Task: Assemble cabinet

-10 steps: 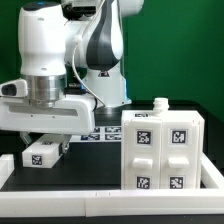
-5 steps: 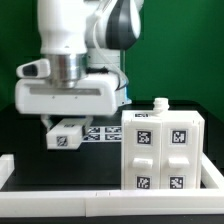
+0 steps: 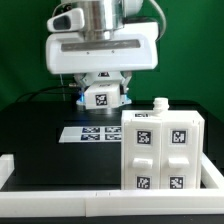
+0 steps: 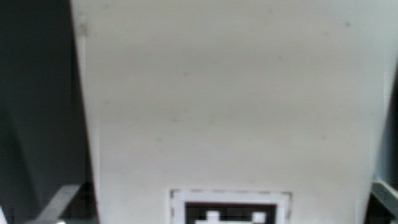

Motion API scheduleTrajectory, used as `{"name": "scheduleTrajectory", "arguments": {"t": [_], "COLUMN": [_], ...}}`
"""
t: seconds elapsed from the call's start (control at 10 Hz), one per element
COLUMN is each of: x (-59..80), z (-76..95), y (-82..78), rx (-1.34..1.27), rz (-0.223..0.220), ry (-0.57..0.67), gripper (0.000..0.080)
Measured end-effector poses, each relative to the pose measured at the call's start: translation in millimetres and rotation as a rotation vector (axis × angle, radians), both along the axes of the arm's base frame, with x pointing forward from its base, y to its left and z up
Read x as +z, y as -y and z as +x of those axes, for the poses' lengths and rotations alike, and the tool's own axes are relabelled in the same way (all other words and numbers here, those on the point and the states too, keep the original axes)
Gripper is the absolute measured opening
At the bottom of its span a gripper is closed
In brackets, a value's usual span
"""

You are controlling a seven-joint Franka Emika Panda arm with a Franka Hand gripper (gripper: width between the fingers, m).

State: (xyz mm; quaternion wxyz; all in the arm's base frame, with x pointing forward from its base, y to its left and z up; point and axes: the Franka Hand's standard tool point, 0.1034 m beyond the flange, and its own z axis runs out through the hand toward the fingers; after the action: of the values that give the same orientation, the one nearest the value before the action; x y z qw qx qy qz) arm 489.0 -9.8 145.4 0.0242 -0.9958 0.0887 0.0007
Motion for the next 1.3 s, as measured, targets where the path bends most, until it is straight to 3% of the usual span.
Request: {"name": "scheduleTrajectory", "arguments": {"t": [0.2,0.7,1.3], "x": [7.7,3.7,43.0], "z": [20.3,17.7,87.7], "y": [-21.1,-20.5,-43.4], "rx": [0.060,0.061,0.127], "rz": [-0.030,-0.026,-0.024], "ry": [0.001,-0.006,0.035], "gripper": [0.0557,0.0557,0.0557]}}
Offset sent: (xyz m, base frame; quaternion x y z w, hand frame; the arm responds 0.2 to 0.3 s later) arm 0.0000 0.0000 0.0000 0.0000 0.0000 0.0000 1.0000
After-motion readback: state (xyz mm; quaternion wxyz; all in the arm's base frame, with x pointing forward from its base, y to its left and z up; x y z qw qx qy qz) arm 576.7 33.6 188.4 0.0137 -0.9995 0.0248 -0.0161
